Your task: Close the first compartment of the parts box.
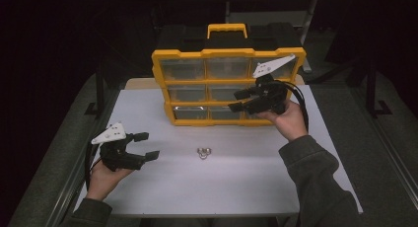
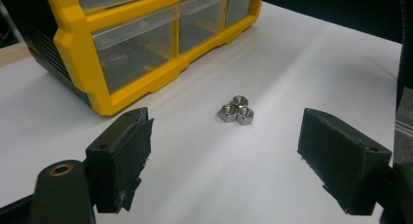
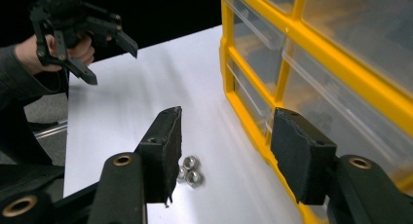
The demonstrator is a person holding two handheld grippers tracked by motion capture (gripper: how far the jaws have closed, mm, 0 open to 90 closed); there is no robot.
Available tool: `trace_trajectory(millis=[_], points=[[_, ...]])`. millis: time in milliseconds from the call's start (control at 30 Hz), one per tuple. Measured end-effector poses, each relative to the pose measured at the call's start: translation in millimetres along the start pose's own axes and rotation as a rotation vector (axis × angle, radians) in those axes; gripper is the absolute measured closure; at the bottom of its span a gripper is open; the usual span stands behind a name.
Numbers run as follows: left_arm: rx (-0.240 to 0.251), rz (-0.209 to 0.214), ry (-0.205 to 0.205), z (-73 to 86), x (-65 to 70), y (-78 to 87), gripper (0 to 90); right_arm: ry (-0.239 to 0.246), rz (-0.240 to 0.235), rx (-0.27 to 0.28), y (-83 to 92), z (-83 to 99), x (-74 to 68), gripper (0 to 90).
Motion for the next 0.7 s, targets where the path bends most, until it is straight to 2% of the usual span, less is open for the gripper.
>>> trace_trajectory(millis=[267, 400, 467, 500, 600, 700], points=[[0.004, 0.019, 0.011, -8.7, 1.5, 0.3, 22.0, -0.042, 0.020, -0.002, 9.5, 26.3, -0.8, 38.7], [-0.011, 0.024, -0.012, -14.2, 1.6, 1.0, 22.3, -0.057, 0.026, 0.006, 14.0, 38.7, -3.1, 38.4], [-0.015, 0.025, -0.010, -15.5, 2.1, 0.6, 22.2, -0.059, 0.028, 0.006, 14.8, 41.4, -3.5, 38.2], [-0.018, 0.042, -0.010, -18.4, 3.2, 0.5, 22.2, -0.063, 0.029, 0.004, 15.6, 43.9, -4.2, 37.2], [-0.021, 0.053, -0.020, -23.2, 3.1, 0.1, 22.2, -0.077, 0.039, 0.010, 18.4, 55.8, -2.2, 36.0], [-0.029, 0.060, -0.013, -27.2, 2.8, 0.0, 22.3, -0.096, 0.048, 0.001, 17.5, 68.0, 0.6, 35.2]])
Point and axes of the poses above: each handheld gripper's, and its own axes: y roughly backward along the jaws, z roughly out of its underside, x roughly to its right, the point moved 1 cm from there along -y, roughly forward along the jaws, and after that the axes turned 5 degrees about -x, right-handed, at the moved point
